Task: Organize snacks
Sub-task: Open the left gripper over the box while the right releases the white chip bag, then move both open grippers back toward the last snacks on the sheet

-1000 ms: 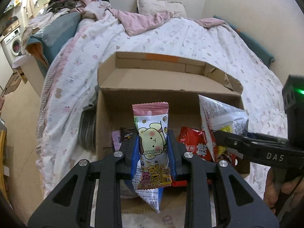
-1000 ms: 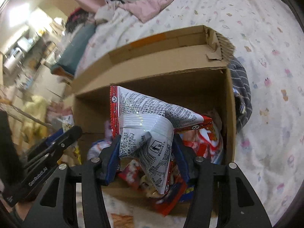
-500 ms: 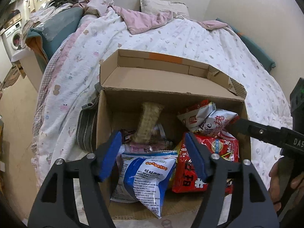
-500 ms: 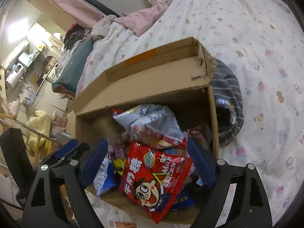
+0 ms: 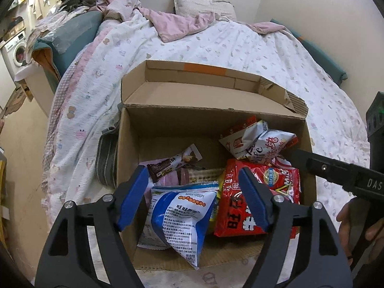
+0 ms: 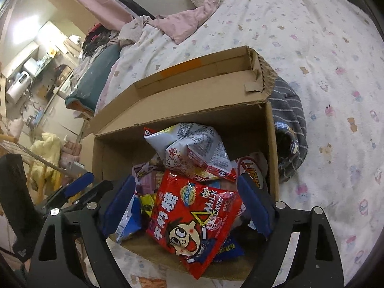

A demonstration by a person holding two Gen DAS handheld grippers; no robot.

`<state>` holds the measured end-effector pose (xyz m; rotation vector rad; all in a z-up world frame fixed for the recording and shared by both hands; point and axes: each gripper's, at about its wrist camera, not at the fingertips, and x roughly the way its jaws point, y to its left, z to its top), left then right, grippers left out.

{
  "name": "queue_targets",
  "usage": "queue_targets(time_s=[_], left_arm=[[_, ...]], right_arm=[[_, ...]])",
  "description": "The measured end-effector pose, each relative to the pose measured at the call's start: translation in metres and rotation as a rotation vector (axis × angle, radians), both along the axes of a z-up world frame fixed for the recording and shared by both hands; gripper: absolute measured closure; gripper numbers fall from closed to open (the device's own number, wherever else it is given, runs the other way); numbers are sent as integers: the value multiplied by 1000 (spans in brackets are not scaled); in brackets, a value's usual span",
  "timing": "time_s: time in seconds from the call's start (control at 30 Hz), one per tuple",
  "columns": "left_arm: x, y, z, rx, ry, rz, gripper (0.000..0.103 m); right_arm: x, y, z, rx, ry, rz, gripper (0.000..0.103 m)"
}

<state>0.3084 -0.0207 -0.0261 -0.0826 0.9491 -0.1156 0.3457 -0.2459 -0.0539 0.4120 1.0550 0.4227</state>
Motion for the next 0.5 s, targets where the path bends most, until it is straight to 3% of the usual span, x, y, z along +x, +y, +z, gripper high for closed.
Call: queue_targets(time_s=[0.13,0.27,0.4,0.5], left_arm=[[-6,3,6,-4,-34,10,28],[-14,9,15,4,-87,57,9],[-19,17,20,-22,-85,85,7],[-24,20,20,-29,-71,89,7]], right_arm=[[-4,-3,-1,2,-1,-9,14],[-12,-5,3,-8,-29,-18,13],[-22,-6,8,3,-49,-16,10],[-32,-5,13,8,-70,-2,3]])
